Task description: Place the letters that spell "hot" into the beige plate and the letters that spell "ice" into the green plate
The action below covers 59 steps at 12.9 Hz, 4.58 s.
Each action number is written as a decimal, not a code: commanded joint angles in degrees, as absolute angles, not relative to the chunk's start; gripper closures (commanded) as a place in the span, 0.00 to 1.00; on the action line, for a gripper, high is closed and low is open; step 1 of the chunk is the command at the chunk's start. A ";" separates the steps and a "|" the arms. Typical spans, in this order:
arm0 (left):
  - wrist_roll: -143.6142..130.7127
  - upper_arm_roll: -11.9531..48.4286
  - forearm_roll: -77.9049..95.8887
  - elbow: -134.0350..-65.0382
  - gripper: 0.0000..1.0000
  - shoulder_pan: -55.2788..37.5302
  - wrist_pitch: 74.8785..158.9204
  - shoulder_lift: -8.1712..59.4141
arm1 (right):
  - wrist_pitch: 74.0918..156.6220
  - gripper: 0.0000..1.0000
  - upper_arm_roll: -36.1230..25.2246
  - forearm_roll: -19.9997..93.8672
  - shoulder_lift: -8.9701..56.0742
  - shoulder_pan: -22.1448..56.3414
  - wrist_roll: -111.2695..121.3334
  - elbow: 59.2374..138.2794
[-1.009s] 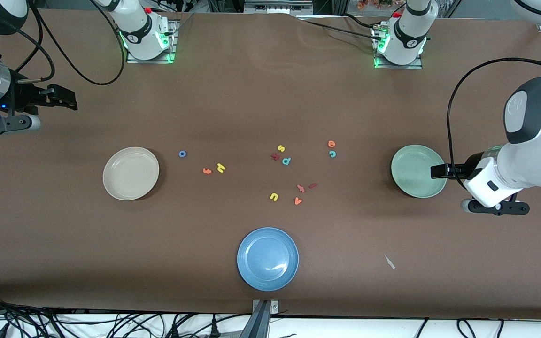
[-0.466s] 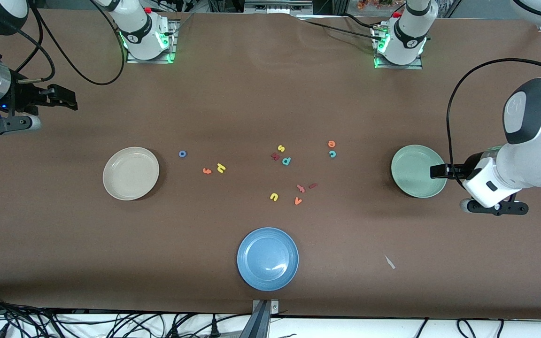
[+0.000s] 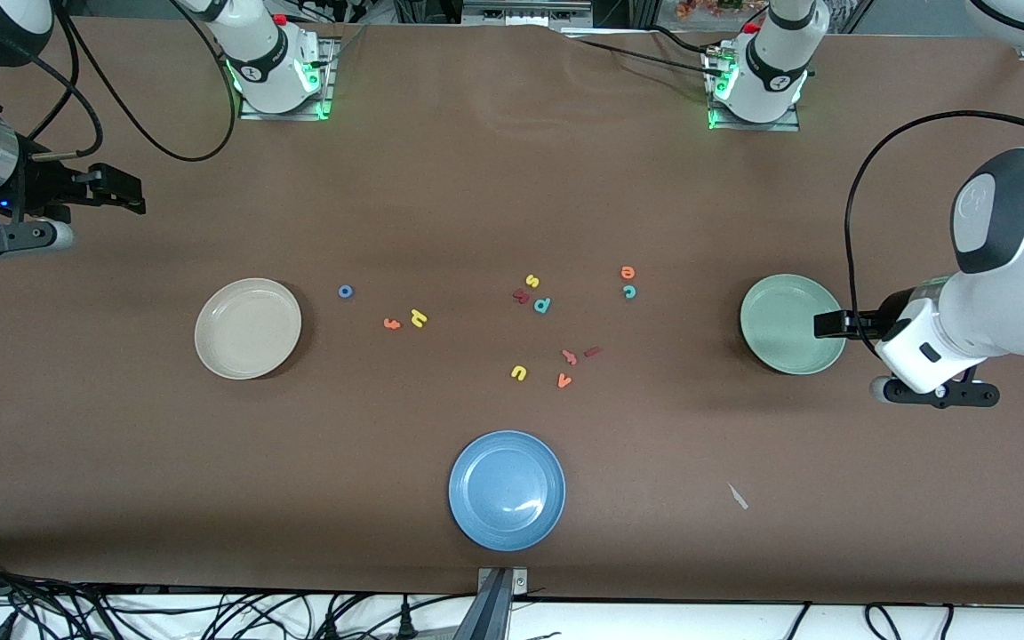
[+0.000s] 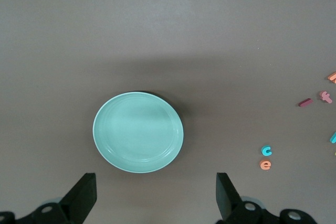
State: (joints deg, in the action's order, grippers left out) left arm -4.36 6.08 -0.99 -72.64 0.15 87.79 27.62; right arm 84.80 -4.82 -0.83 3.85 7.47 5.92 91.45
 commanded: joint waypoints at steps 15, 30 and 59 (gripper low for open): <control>-3.25 5.54 0.53 -74.00 0.00 -0.44 88.68 26.81 | 87.98 0.00 -4.83 -0.79 1.41 7.47 5.10 94.83; -30.49 13.52 5.89 -109.64 0.00 -10.28 115.27 18.30 | 94.46 0.00 -3.09 2.18 9.66 9.50 3.43 90.70; -39.82 17.93 -2.28 -125.25 1.00 -12.31 144.25 23.57 | 152.39 0.00 12.57 -5.98 21.62 8.09 -25.14 128.84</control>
State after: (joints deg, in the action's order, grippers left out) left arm -39.13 18.25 -0.37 -126.69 -13.01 146.87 25.99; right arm 149.79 12.07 -4.69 21.49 8.56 -23.83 127.40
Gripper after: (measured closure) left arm 0.740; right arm 0.000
